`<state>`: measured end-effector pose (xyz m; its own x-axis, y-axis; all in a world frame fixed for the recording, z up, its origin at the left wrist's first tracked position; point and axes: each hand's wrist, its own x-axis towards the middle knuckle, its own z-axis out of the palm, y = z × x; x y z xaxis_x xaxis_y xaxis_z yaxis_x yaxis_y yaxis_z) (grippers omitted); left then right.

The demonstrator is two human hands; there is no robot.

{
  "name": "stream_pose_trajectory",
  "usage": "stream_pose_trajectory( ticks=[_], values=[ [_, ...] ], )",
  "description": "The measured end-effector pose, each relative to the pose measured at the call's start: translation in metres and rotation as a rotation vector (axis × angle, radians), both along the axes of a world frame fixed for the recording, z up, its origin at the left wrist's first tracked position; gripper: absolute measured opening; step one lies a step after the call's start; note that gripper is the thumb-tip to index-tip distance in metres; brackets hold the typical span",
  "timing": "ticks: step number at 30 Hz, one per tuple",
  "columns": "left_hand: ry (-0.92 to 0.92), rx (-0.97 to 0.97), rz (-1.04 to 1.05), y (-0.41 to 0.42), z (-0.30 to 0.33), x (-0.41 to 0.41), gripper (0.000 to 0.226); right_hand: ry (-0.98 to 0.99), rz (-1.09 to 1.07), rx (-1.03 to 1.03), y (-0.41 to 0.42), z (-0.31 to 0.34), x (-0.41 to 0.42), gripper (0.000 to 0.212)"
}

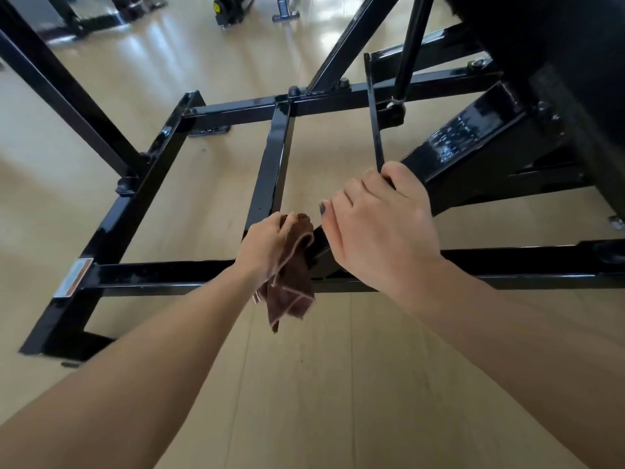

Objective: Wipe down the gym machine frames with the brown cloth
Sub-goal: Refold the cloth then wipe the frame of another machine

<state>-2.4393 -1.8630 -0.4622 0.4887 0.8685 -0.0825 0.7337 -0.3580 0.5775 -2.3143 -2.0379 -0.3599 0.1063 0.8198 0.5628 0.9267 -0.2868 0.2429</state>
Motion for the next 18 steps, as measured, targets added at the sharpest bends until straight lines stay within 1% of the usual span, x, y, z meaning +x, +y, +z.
stream_pose_trajectory(
  ticks=[3,7,10,12,14,16,18],
  values=[
    [0.090,0.086,0.063,0.012,0.000,0.010,0.044,-0.008,0.023,0.004,-0.001,0.002,0.000,0.054],
    [0.089,0.082,0.160,0.013,0.000,0.016,0.047,-0.042,0.014,-0.069,-0.002,0.004,-0.002,0.050],
    [-0.018,0.085,0.208,0.000,0.005,0.015,0.050,-0.076,0.030,-0.090,-0.006,0.007,-0.002,0.051],
    [-0.120,0.111,0.195,-0.017,0.010,0.013,0.041,-0.065,0.072,-0.129,-0.011,0.007,0.000,0.053],
    [-0.194,0.154,0.186,-0.038,0.021,0.012,0.035,0.035,0.176,-0.199,-0.020,0.004,-0.001,0.053],
    [-0.264,0.196,0.170,-0.060,0.039,0.016,0.035,0.151,0.336,-0.240,-0.039,-0.003,-0.004,0.044],
    [-0.342,0.240,0.108,-0.082,0.062,0.022,0.036,0.351,0.488,-0.211,-0.064,-0.011,-0.005,0.034]
  ],
)
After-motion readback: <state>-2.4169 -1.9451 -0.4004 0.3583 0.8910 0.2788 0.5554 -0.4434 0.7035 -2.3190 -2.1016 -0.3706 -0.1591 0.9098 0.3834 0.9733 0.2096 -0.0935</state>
